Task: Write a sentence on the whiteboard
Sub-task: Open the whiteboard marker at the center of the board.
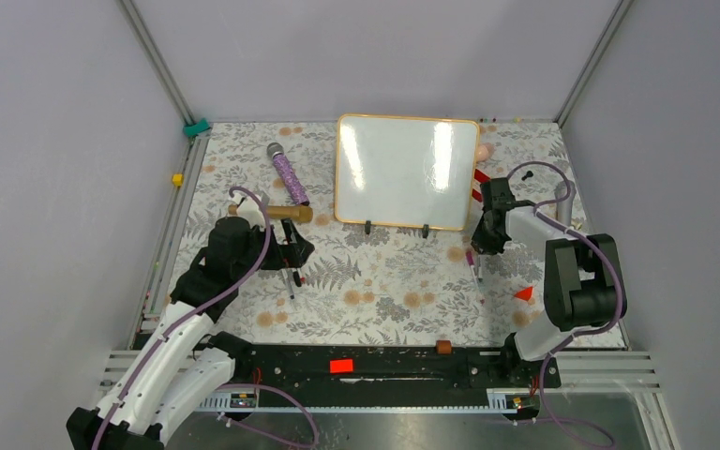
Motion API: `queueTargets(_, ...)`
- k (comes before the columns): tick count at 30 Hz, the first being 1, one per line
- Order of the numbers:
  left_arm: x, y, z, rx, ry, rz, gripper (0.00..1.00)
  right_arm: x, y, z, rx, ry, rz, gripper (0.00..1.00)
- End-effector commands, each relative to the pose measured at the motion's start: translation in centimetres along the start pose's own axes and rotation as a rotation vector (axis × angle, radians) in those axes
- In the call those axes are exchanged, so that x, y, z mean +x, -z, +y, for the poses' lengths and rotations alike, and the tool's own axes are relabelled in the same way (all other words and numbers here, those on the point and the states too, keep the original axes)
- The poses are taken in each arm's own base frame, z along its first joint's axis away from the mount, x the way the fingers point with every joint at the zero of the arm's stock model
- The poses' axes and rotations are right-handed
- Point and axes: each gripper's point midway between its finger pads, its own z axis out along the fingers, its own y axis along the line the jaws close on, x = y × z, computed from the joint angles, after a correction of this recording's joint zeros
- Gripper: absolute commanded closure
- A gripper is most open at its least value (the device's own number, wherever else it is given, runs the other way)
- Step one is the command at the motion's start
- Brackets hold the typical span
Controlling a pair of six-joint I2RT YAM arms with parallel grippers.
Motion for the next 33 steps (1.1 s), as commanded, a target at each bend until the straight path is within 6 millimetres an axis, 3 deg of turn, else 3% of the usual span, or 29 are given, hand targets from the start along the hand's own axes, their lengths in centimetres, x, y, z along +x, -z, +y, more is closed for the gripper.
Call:
queueTargets(1, -1.6, 0.3, -1.3, 0.048, -0.007, -0.057, 0.05, -0.2, 0.0, 0.4, -0.023, -0.038, -0.003, 0.82)
queueTargets(5, -1.6, 0.5, -1.2, 0.047, -0.007, -0.061, 0.05, -0.3, 0.8, -0.9, 0.008, -0.027, -0.049, 0.96)
queueTargets(13, -1.5, 0.3, -1.4, 0.055, -0.005, -0.05, 0.05, -0.1, 3.5, -1.8, -0.027, 0.004, -0.102, 1.0)
queueTargets(14, -1.5, 0.3, -1.4, 0.056, -0.005, -0.049, 0.05, -0.2, 3.9, -1.5, -0.046, 0.005, -0.112, 0.97)
queueTargets(17, -1.5, 0.3, -1.4, 0.055, -0.005, -0.045, 0.05, 0.1, 4.2, -0.9, -0.086, 0.017, -0.095, 0.73)
queueTargets(24, -1.3, 0.1, -1.4, 0.054, -0.005, -0.036, 0.05, 1.6, 2.5, 0.4, -0.117, -0.006, 0.02, 0.59)
queueTargets(31, -1.4, 0.1, -1.4, 0.054, -0.004, -0.043, 0.05, 2.7, 1.8, -1.1, -0.049, -0.045, 0.026, 0.5)
queueTargets(33, -1.4, 0.0, -1.4, 0.055, -0.003, -0.038, 0.05, 3.1, 1.5, -1.2, -0.04, -0.057, 0.034, 0.51)
